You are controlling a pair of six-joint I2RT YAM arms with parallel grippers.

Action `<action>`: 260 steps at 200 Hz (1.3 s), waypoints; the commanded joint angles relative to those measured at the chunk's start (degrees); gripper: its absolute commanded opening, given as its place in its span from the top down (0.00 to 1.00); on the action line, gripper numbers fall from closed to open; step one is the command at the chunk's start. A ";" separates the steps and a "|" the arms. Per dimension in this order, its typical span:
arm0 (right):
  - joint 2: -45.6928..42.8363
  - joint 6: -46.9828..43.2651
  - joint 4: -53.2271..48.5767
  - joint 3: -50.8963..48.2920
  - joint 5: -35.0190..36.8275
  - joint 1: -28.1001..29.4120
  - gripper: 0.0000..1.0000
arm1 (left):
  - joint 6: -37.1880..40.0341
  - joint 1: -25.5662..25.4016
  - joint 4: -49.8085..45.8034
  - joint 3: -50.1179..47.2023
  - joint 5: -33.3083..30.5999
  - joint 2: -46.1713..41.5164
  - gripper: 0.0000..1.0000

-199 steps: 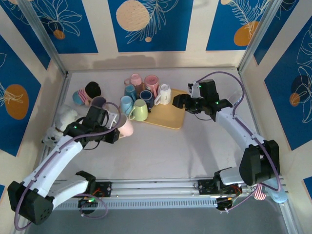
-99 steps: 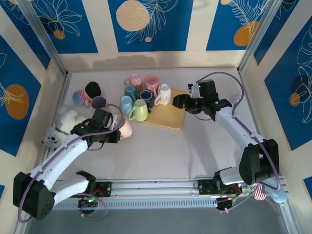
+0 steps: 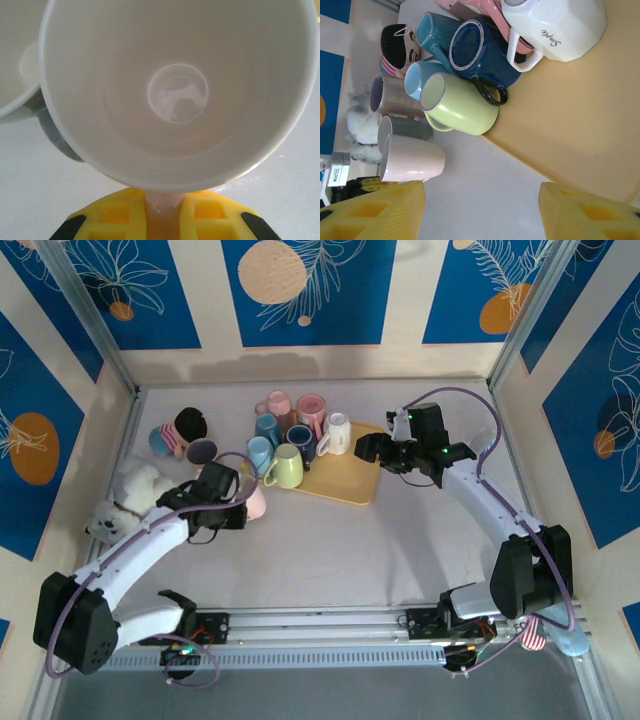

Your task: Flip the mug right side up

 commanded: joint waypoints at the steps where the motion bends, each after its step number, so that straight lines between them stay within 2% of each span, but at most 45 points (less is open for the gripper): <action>1: -0.23 -0.11 -0.84 -0.17 -1.57 -0.41 0.38 | -2.03 -0.22 -0.52 1.43 -5.41 0.12 1.00; 44: -0.35 -0.11 -0.82 -0.26 -1.74 -0.55 0.38 | -2.38 -0.18 -1.14 1.80 -7.93 0.84 1.00; 112: -0.98 -0.33 -1.17 -0.65 -1.54 -0.91 0.38 | 1.00 -0.22 4.12 0.38 -5.31 2.57 1.00; 134: -0.96 -0.27 -1.04 -0.62 -1.57 -0.92 0.38 | 1.60 -0.20 5.13 -0.42 -5.89 1.48 0.87; 152: -0.73 -0.12 -0.84 -0.64 -1.87 -1.19 0.38 | 2.67 -0.22 6.30 -1.36 -4.62 0.62 0.81; 207: -0.72 0.42 -0.21 -0.82 -3.24 -2.26 0.37 | 4.07 -0.22 7.53 -3.02 -3.76 0.16 0.76; 260: -0.89 0.04 -0.73 -1.66 -2.79 -2.49 0.37 | 4.60 -0.12 7.42 -4.41 -3.93 -2.09 0.53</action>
